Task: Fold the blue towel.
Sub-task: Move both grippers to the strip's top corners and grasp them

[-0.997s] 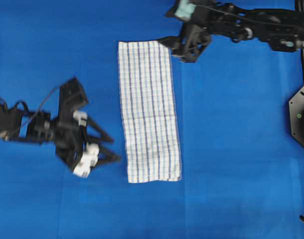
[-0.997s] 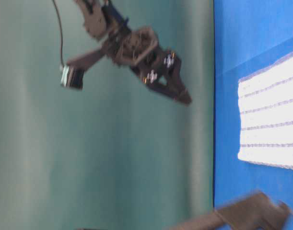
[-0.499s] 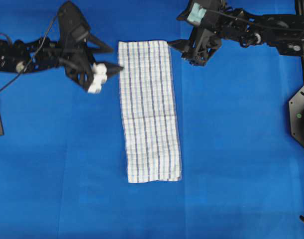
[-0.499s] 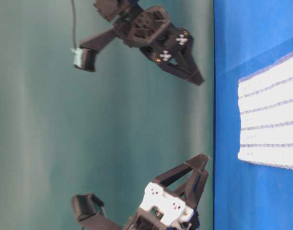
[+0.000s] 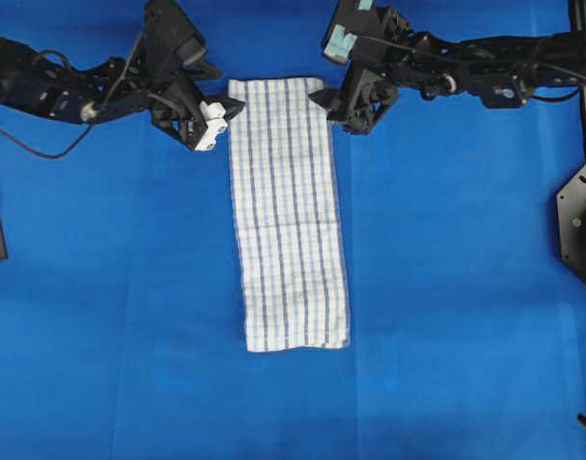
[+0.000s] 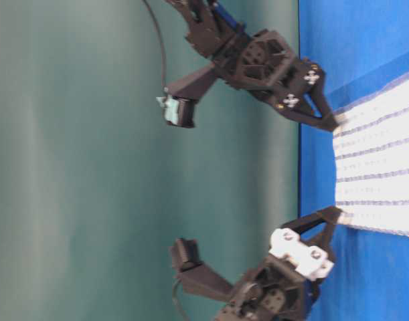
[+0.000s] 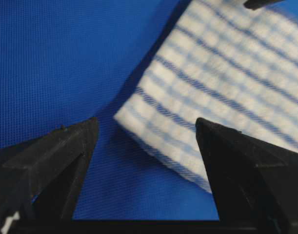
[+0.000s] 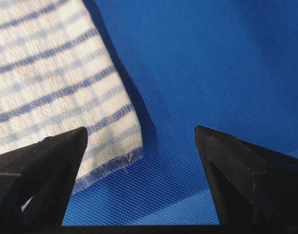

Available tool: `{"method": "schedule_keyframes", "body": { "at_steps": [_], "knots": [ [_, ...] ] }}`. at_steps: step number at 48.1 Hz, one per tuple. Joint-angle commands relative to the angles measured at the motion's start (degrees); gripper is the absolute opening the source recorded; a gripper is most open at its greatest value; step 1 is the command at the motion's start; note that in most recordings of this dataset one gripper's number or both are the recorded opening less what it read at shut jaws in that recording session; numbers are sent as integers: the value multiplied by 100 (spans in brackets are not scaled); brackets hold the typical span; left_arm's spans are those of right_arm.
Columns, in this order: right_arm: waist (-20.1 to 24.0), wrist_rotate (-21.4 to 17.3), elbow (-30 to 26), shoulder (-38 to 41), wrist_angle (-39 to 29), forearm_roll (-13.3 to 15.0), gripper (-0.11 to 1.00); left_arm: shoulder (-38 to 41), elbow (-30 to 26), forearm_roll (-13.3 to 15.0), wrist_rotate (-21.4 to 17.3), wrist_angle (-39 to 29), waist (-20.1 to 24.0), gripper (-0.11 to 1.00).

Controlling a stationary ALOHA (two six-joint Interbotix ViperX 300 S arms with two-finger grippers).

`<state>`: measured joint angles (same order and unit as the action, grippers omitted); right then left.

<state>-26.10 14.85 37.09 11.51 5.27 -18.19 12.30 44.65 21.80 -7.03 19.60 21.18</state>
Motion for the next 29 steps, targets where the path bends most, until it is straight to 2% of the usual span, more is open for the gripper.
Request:
{"method": "schedule_keyframes", "body": {
  "at_steps": [1,12,18,22,25,29],
  "knots": [
    [0,-9,-123,53,149,-53,84,105,-88,-18,-9,211,97,76],
    [0,-9,-123,185,176,-88,83,404,-202,-18,0,308,123,76],
    [0,-9,-132,185,176,-88,76,413,-264,-18,-9,299,114,76],
    [9,0,-123,185,176,-88,65,422,-272,-18,-9,255,114,73],
    [18,9,-123,185,176,-70,50,413,-264,-18,-9,193,97,69],
    [35,53,-123,185,176,-62,32,413,-264,-18,-9,114,62,55]
  ]
}}
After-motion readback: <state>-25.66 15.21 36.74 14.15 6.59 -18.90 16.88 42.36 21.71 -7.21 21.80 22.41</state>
